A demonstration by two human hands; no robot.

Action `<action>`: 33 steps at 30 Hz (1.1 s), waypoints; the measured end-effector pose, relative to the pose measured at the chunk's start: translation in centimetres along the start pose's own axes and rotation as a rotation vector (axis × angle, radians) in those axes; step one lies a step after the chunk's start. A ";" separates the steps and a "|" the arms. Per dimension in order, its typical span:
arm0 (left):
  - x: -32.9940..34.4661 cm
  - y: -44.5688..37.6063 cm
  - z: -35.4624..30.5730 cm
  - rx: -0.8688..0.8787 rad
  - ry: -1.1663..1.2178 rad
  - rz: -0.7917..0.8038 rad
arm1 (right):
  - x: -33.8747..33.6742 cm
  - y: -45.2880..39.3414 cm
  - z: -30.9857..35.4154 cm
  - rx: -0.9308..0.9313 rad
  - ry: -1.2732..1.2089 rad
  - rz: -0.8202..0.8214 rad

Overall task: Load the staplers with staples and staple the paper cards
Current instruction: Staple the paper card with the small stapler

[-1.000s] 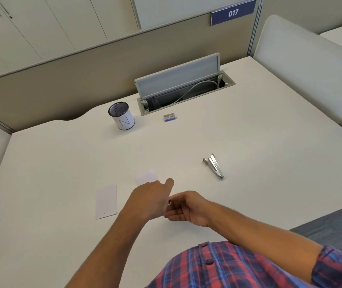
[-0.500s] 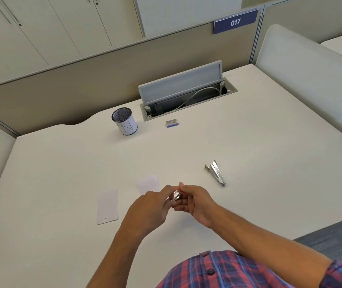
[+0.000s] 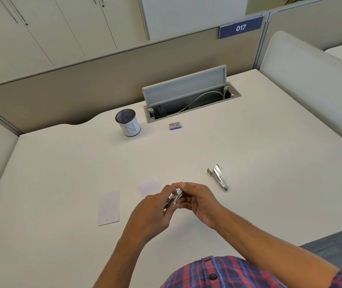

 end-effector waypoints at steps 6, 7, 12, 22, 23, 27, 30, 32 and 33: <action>-0.2 0.1 0.0 -0.038 0.072 -0.053 | 0.3 0.0 0.2 -0.012 -0.024 -0.001; -0.2 0.1 0.1 -0.045 0.086 -0.056 | 0.3 0.0 0.3 -0.012 -0.021 0.001; -0.2 0.5 0.0 -0.091 0.138 -0.047 | 0.2 0.1 0.1 -0.005 -0.023 -0.011; 0.5 0.7 -0.2 -0.356 0.409 -0.080 | 0.5 0.4 -0.1 -0.055 0.043 -0.039; 0.5 0.7 -0.2 -0.397 0.444 -0.081 | 0.5 0.5 -0.1 -0.061 0.045 -0.042; 0.8 0.4 -0.5 -0.550 0.566 -0.069 | 0.6 0.5 0.1 -0.110 0.072 -0.068; 1.0 0.0 -1.0 -0.675 0.680 -0.084 | 0.6 0.5 0.4 -0.154 0.082 -0.091; 1.2 0.0 -1.1 -0.725 0.753 -0.072 | 0.5 0.5 0.5 -0.184 0.088 -0.118; 1.3 0.0 -1.1 -0.734 0.781 -0.063 | 0.4 0.5 0.5 -0.197 0.085 -0.136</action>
Point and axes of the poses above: each hand's wrist, its own y-axis away from the middle knuckle, its own x-axis out of the palm, z = x × y, the point moved 1 cm from there along -y, towards the middle knuckle, and after that the axes turned 11 degrees about -z, right-handed, at the moved point
